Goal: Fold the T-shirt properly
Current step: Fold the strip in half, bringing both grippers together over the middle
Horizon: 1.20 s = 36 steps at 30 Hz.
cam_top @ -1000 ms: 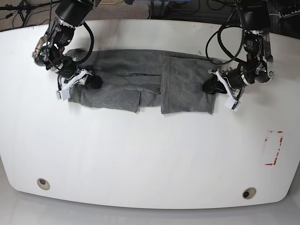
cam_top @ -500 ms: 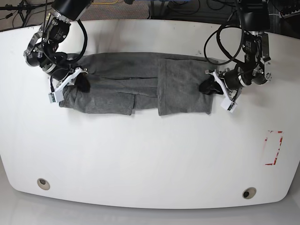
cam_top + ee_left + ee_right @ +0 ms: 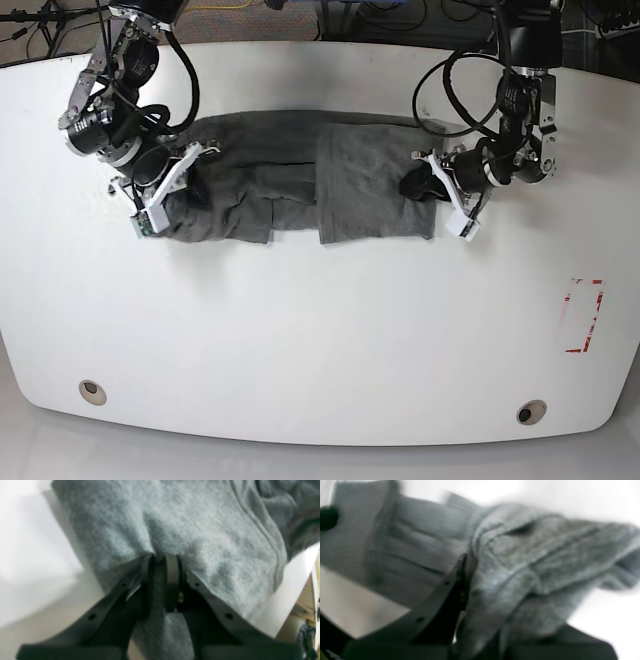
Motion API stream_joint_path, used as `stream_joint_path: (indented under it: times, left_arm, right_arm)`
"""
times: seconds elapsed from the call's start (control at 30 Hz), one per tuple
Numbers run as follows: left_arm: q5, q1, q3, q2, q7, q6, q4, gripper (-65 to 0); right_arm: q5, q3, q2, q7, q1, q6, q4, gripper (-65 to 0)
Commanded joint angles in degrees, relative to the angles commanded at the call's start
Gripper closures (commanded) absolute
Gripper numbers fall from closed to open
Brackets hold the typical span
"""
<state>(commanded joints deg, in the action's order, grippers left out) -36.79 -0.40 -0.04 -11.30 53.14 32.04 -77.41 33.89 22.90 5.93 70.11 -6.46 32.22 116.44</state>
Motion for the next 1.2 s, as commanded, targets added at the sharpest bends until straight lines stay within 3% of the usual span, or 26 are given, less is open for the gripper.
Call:
stream_joint_path:
  times: [0.23,0.43,0.7,0.93,1.2]
  left_arm:
    - [0.00,0.00,4.84,0.00,-2.29,-5.01,0.00,-6.7]
    - [-0.09,0.09,6.77,-0.09,-4.40,-6.95,0.00,-6.7]
    - [-0.09,0.00,6.86,-0.09,-4.40,-6.95,0.00,-6.7]
    - [-0.09,0.00,6.86,0.88,-4.57,-6.95,0.00,-6.7]
    - [-0.09,0.00,6.77,1.05,-4.75,-6.95,0.00,-6.7]
  right_arm:
    - [-0.18,-3.60,-4.66,-0.18,2.37,-0.09,-0.09,-2.2]
    - [-0.26,-7.82,-9.23,-0.18,2.81,-0.09,-0.09,-2.2]
    - [-2.73,-11.87,-13.19,-0.44,2.73,-0.18,-0.53,-2.2]
    - [-5.54,-16.00,-13.36,-2.11,2.46,-0.18,-1.23,-2.2]
    - [-5.63,-16.62,-13.36,-3.16,2.73,-0.18,-1.32,-3.6]
